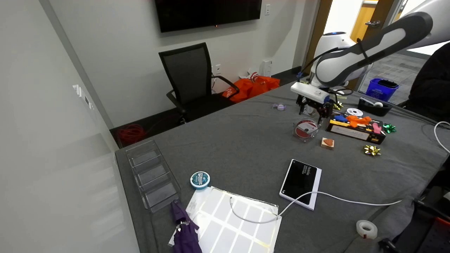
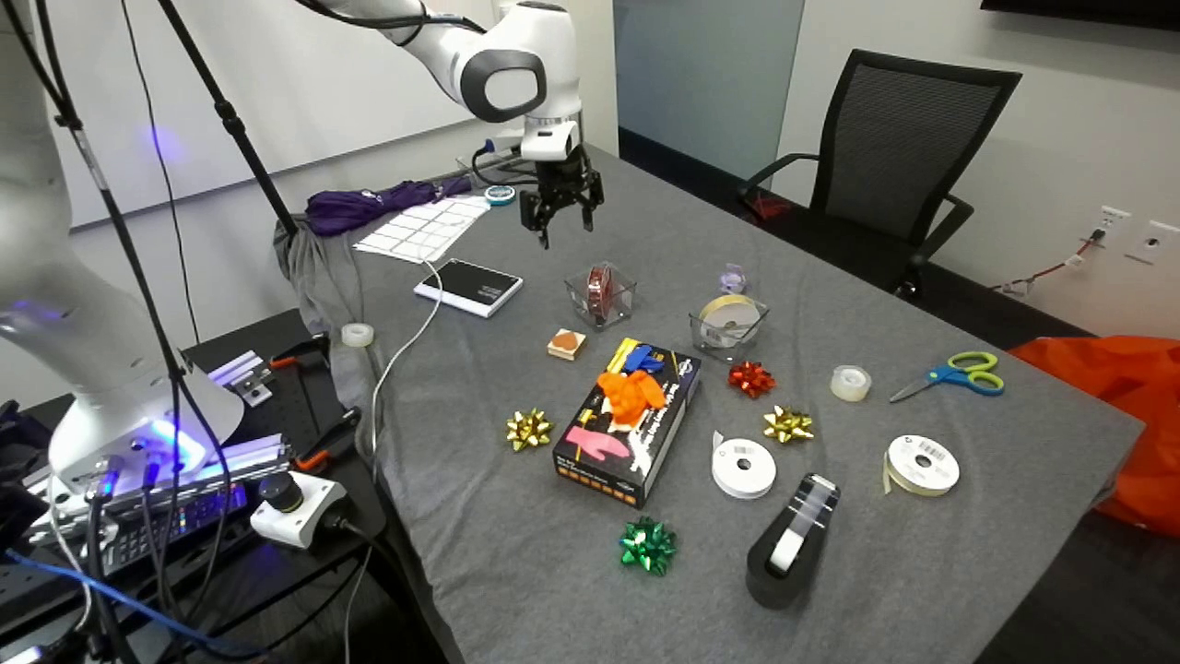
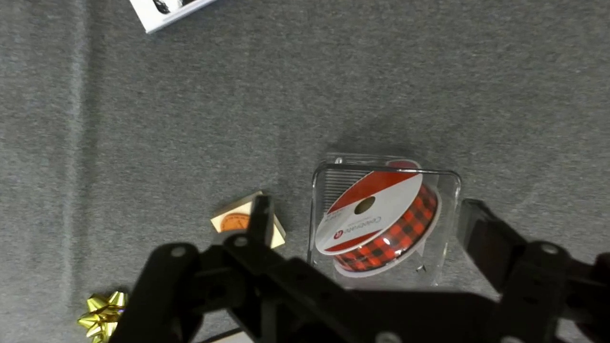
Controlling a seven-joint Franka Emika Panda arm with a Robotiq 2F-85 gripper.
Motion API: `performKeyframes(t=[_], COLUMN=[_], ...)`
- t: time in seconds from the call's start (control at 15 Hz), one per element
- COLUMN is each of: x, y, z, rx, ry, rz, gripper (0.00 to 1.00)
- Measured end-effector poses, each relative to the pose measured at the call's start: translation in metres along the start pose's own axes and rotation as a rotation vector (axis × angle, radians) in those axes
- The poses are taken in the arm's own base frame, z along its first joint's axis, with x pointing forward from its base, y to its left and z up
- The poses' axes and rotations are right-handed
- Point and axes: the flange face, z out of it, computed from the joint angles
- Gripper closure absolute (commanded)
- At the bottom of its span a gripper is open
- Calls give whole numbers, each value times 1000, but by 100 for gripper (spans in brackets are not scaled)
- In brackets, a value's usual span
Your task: Move the left tray forward
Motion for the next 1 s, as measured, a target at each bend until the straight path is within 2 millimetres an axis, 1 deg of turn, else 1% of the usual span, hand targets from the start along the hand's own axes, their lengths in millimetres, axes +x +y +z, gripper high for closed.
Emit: performKeyframes(t=[0.13,0.4,0.6,0.8,1.0], x=[12,45,64,74,72], y=[-3,-4,0,4,12], z=[-3,-14,-14,-6,11], rx=[19,40,32,14,-25], ry=[2,30,65,98,104], rz=[4,28,36,24,-3], gripper=[0,0,0,0,0])
